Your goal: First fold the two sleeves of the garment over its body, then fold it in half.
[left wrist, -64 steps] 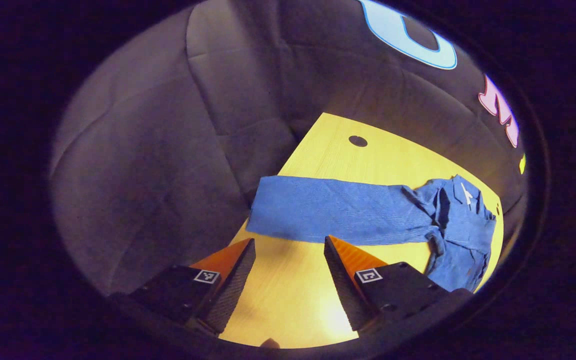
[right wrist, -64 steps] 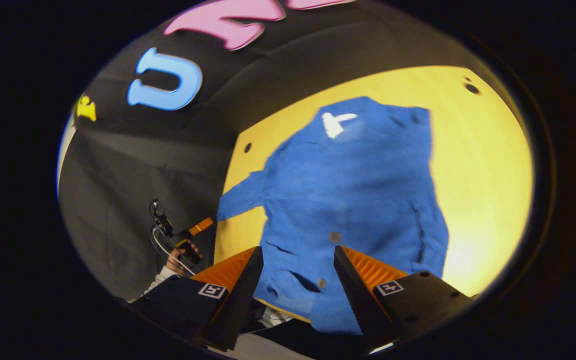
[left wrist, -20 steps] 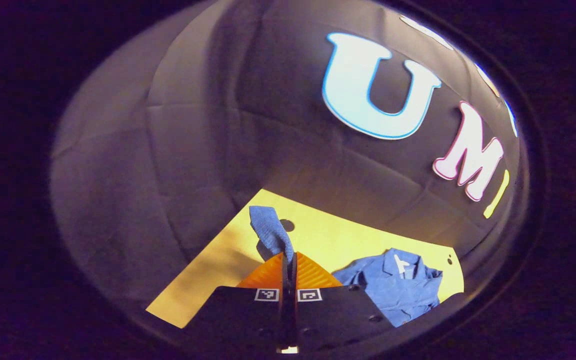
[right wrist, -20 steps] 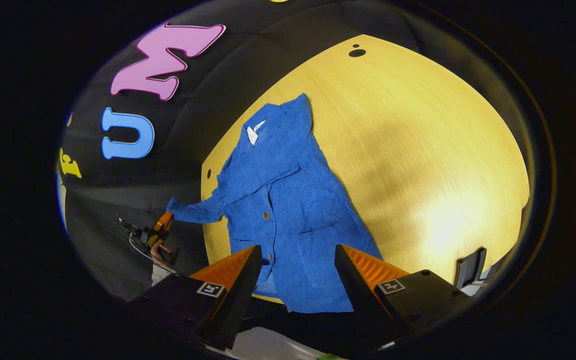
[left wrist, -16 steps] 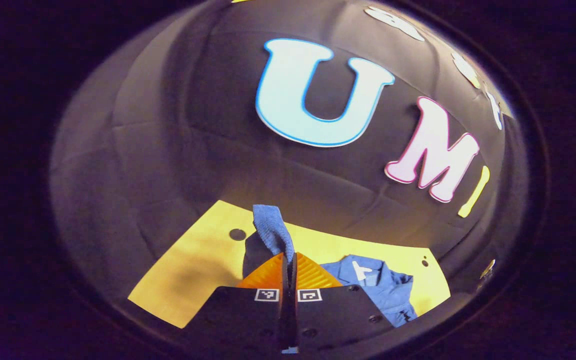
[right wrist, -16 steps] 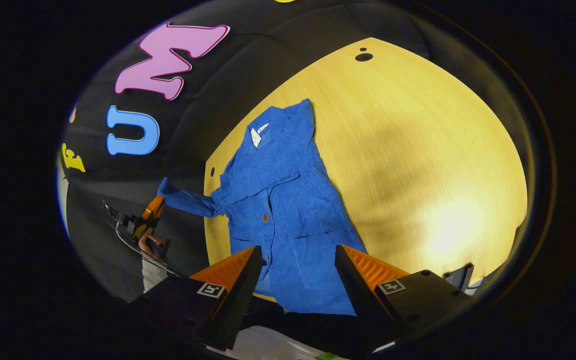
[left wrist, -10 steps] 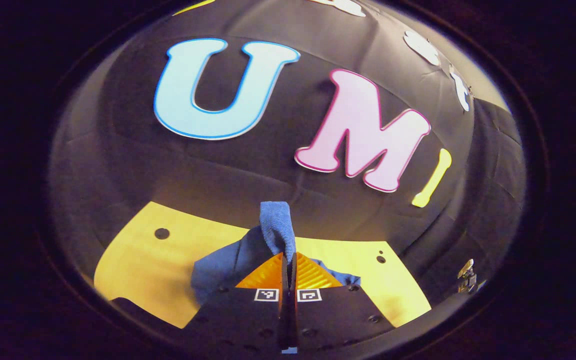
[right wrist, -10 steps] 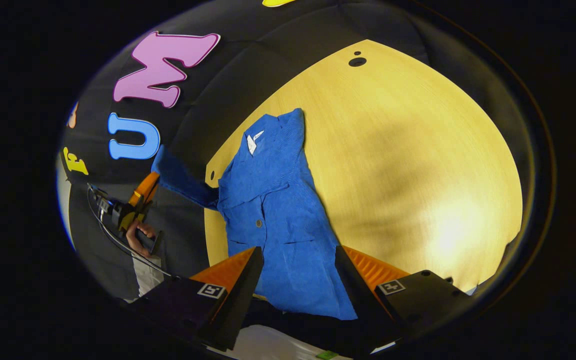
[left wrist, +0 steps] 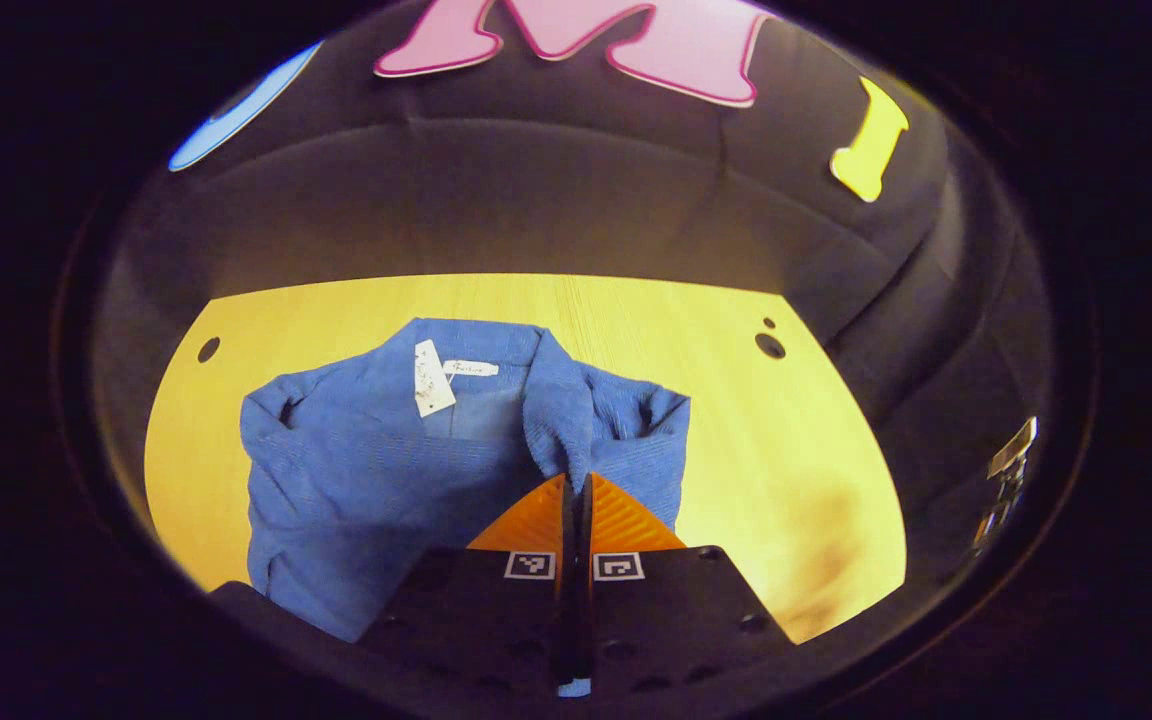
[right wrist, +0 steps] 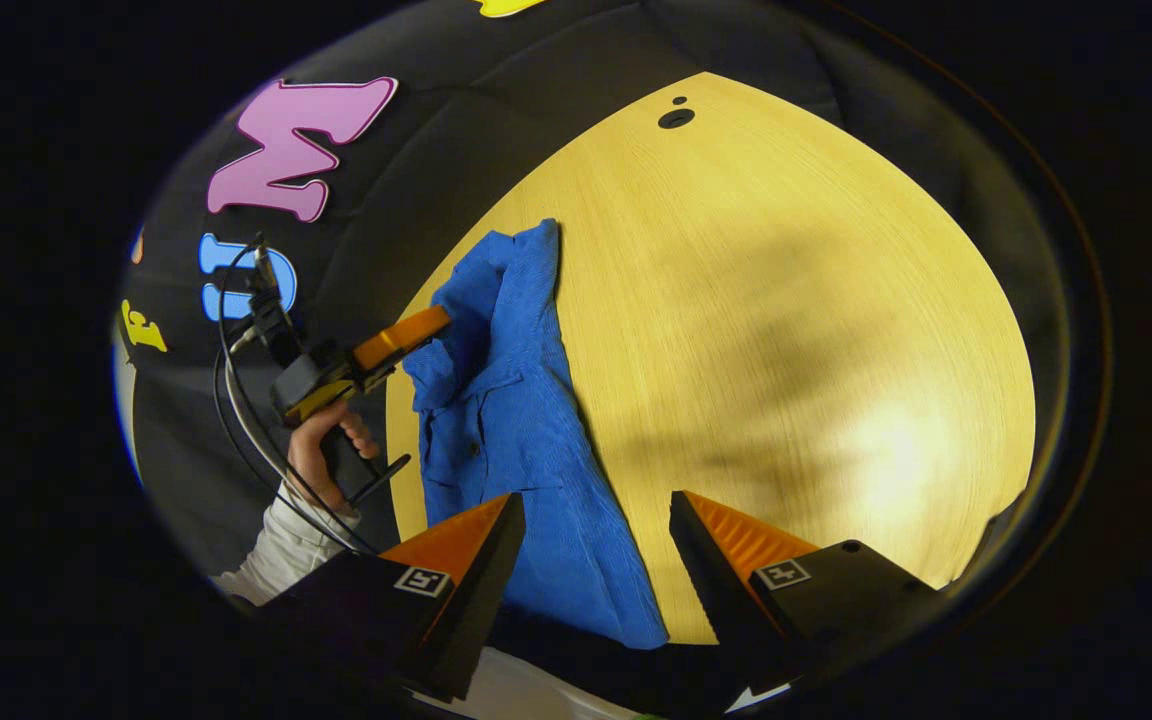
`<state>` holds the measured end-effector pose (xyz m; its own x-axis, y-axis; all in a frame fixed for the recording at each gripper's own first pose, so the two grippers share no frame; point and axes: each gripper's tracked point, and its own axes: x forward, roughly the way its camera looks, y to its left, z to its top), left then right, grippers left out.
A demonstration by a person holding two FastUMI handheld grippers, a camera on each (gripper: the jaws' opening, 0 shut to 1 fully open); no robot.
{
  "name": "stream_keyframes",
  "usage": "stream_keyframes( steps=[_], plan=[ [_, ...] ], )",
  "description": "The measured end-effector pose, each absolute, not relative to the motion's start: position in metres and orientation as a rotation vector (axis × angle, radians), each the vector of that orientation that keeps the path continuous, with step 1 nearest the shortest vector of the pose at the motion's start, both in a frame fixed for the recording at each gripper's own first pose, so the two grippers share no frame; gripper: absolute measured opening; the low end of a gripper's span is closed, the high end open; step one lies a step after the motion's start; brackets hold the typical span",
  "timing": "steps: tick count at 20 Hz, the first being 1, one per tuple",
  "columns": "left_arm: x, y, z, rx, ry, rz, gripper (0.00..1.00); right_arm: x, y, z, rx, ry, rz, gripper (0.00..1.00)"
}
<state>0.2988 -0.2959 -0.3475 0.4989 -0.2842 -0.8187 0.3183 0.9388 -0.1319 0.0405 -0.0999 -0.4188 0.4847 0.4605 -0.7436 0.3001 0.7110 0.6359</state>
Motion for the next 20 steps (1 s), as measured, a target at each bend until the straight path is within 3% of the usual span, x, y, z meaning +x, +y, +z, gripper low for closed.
stream_keyframes(
  steps=[2, 6, 8, 9, 10, 20],
  plan=[
    [0.293, -0.306, -0.348, 0.012, 1.017, -0.419, 0.0, 0.039, -0.099, -0.422, 0.832, 1.088, 0.118, 0.94],
    [0.269, -0.336, -0.355, -0.182, 1.095, -0.543, 0.1, 0.029, -0.096, -0.438, 0.845, 1.107, 0.131, 0.94],
    [0.276, -0.346, -0.345, -0.263, 1.048, -0.524, 0.69, 0.026, -0.093, -0.442, 0.838, 1.116, 0.13, 0.94],
    [0.274, -0.335, -0.334, -0.269, 1.036, -0.511, 0.88, 0.026, -0.091, -0.44, 0.836, 1.113, 0.135, 0.94],
    [0.269, -0.319, -0.327, -0.247, 1.04, -0.493, 0.83, 0.025, -0.089, -0.44, 0.83, 1.115, 0.139, 0.94],
    [0.14, -0.075, -0.301, -0.125, 1.074, -0.246, 0.85, -0.02, -0.019, -0.42, 0.69, 1.115, 0.148, 0.94]
  ],
)
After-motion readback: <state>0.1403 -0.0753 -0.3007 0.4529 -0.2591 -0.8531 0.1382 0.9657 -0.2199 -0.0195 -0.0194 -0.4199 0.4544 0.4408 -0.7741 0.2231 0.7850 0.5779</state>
